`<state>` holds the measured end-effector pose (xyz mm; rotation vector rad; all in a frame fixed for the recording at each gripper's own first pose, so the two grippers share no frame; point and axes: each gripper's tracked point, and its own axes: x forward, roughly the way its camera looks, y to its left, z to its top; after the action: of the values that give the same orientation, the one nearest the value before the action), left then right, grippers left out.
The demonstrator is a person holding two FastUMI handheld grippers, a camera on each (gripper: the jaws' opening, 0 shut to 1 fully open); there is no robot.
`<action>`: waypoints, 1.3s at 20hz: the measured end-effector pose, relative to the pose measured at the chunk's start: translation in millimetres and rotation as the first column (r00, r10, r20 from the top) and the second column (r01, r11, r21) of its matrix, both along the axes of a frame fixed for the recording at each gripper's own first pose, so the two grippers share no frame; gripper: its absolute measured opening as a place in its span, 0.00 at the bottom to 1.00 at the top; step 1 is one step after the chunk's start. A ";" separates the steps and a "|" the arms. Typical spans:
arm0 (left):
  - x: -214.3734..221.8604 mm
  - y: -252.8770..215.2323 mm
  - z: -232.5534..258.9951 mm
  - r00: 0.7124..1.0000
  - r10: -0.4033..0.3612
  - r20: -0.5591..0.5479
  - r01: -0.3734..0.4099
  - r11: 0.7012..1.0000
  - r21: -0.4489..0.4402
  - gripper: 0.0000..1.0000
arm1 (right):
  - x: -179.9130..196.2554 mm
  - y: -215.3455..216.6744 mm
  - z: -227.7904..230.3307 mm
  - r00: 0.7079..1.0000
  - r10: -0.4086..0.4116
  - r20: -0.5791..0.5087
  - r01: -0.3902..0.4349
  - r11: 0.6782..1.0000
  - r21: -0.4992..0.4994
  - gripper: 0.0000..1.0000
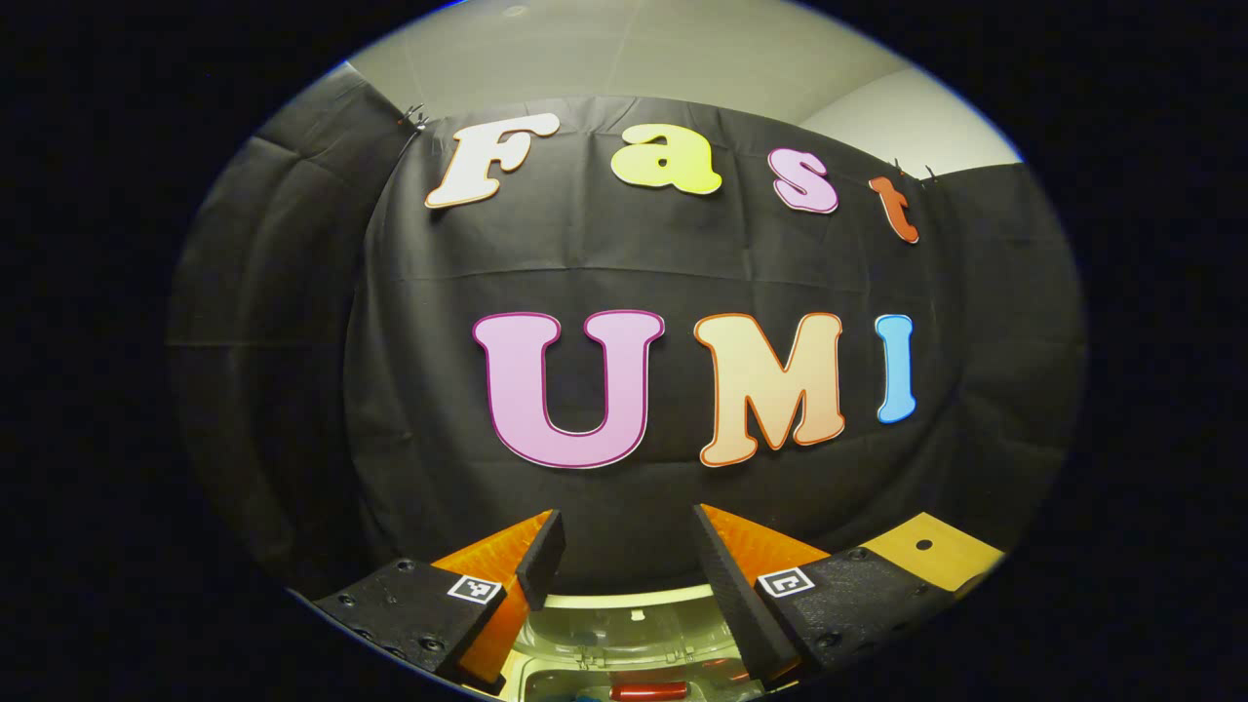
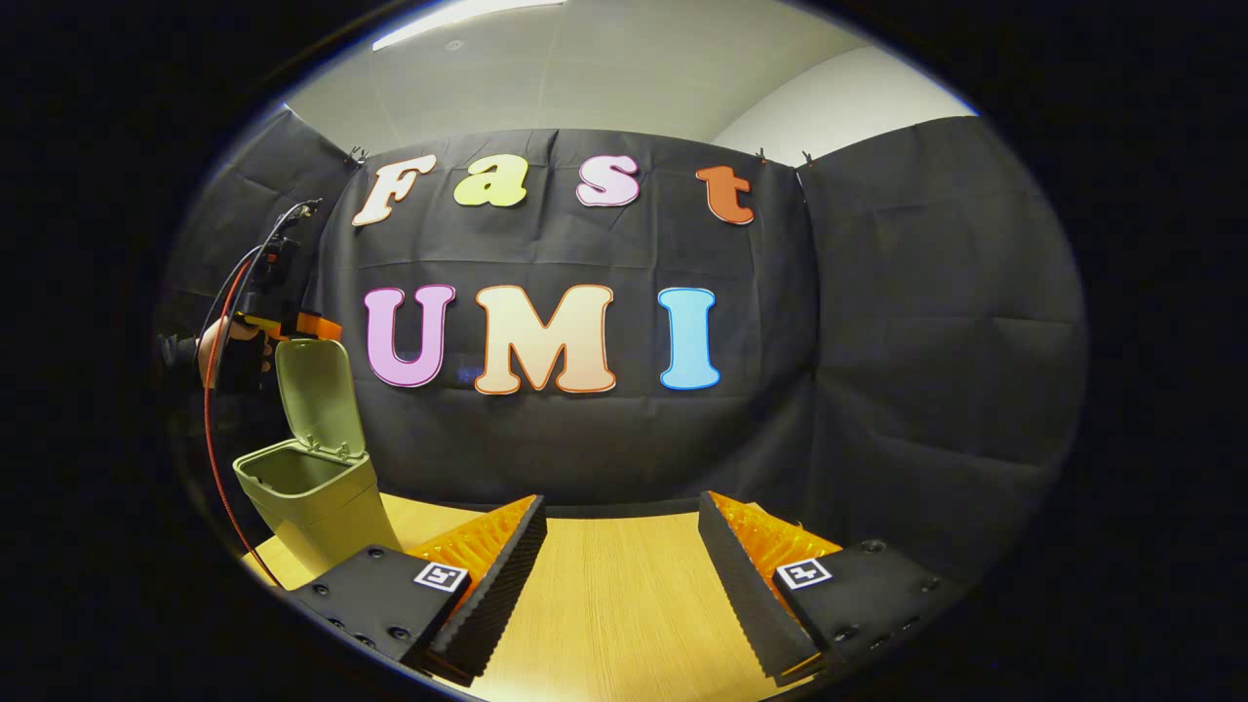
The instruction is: Press the lid of the desktop garbage bin to open it, pick up the crumpled paper on the desktop and throw it into the bin, then pick up the pop can on the desktop and drop it into the bin, and finally close the garbage bin lid.
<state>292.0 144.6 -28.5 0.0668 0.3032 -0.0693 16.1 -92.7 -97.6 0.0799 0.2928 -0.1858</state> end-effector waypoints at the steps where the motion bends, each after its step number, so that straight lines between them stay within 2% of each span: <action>1: -3.7 -1.3 -1.3 1.000 -0.002 -0.016 0.002 1.000 0.007 0.80 | 0.0 0.4 -0.4 1.000 0.004 -0.001 -0.004 1.000 0.001 0.99; 3: -6.2 -2.3 -1.3 0.999 -0.008 -0.032 0.008 1.000 0.000 0.84 | 3.4 1.5 -2.3 1.000 0.012 -0.004 -0.012 1.000 0.003 0.99; 5: -12.7 -2.7 -1.7 0.999 -0.004 -0.053 0.003 1.000 -0.013 0.84 | 6.3 12.3 -5.6 1.000 0.020 -0.004 -0.020 1.000 0.006 0.99; 10: -59.3 -1.8 -5.2 0.994 0.021 -0.104 -0.030 0.996 -0.086 0.84 | 11.2 15.1 -8.9 0.999 0.040 -0.004 -0.040 0.999 0.030 0.99; 13: -97.6 -6.0 -32.1 0.986 0.041 -0.164 -0.064 0.989 -0.134 0.84 | 14.0 17.3 -12.8 0.998 0.057 -0.008 -0.057 0.997 0.046 0.99; 14: -110.3 -3.1 -42.4 0.984 0.055 -0.171 -0.076 0.990 -0.119 0.87 | 15.5 18.4 -14.1 0.998 0.064 -0.011 -0.063 0.997 0.052 0.99; 17: -138.2 -6.2 -67.7 0.982 0.063 -0.180 -0.084 0.990 -0.109 0.87 | 11.3 21.0 -18.9 0.996 0.084 -0.021 -0.083 0.995 0.060 0.99; 21: -167.2 -7.3 -105.0 0.967 0.092 -0.237 -0.135 0.976 -0.173 0.88 | 8.8 27.5 -21.7 0.993 0.113 -0.033 -0.111 0.992 0.053 0.98; 23: -178.0 -6.3 -120.4 0.961 0.098 -0.258 -0.141 0.978 -0.154 0.87 | 7.9 30.4 -21.1 0.992 0.123 -0.033 -0.122 0.992 0.046 0.98; 26: -186.5 -5.4 -129.7 0.965 0.083 -0.251 -0.096 0.994 -0.043 0.86 | 8.0 31.5 -23.1 0.991 0.128 -0.041 -0.126 0.991 0.041 0.99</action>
<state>105.4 139.3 -158.2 -0.0109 0.5549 0.0041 24.1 -61.1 -120.7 0.0950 0.3437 -0.0554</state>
